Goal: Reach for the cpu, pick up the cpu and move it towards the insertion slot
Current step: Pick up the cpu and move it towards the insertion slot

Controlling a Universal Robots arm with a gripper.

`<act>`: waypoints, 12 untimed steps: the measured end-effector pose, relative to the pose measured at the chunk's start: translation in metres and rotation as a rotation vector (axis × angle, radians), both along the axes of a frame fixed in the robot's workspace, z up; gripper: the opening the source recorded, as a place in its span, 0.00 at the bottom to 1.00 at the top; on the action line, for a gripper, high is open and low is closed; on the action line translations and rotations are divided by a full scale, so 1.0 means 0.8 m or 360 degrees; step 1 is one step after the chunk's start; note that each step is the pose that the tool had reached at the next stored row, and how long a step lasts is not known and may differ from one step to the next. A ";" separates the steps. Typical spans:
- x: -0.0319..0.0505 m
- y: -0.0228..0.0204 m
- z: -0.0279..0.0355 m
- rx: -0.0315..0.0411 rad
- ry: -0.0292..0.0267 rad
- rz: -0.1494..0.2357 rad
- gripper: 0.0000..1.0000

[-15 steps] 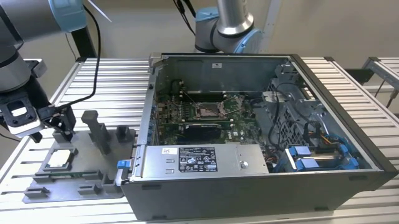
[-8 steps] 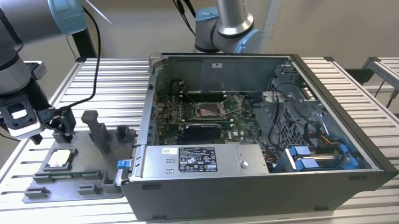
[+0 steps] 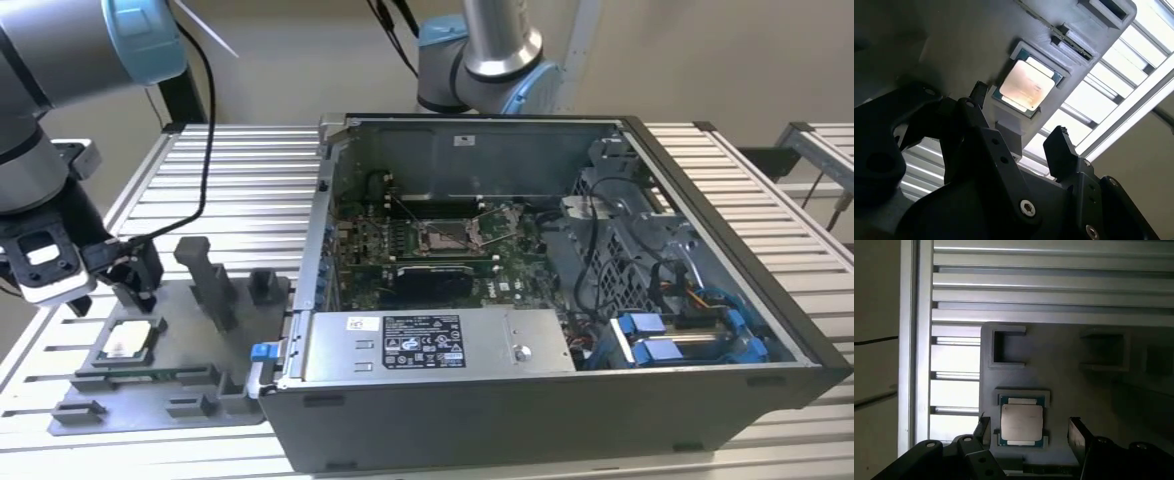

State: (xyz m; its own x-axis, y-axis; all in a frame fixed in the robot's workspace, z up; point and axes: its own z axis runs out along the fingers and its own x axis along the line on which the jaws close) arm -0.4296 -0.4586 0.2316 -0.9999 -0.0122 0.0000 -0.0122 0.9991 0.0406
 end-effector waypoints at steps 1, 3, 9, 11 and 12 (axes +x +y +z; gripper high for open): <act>0.000 -0.0003 -0.0012 0.0000 -0.00001 0.0000 1.00; -0.001 -0.0010 -0.0033 0.0000 0.00001 0.0000 1.00; -0.003 -0.0017 -0.0085 0.0000 0.00000 0.0000 1.00; -0.004 -0.0018 -0.0101 0.0000 0.00001 0.0000 1.00; -0.005 -0.0017 -0.0110 0.0000 0.00000 0.0000 1.00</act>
State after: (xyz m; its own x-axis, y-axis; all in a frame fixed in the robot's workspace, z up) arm -0.4332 -0.4600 0.2228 -0.9999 -0.0122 -0.0001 -0.0122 0.9991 0.0406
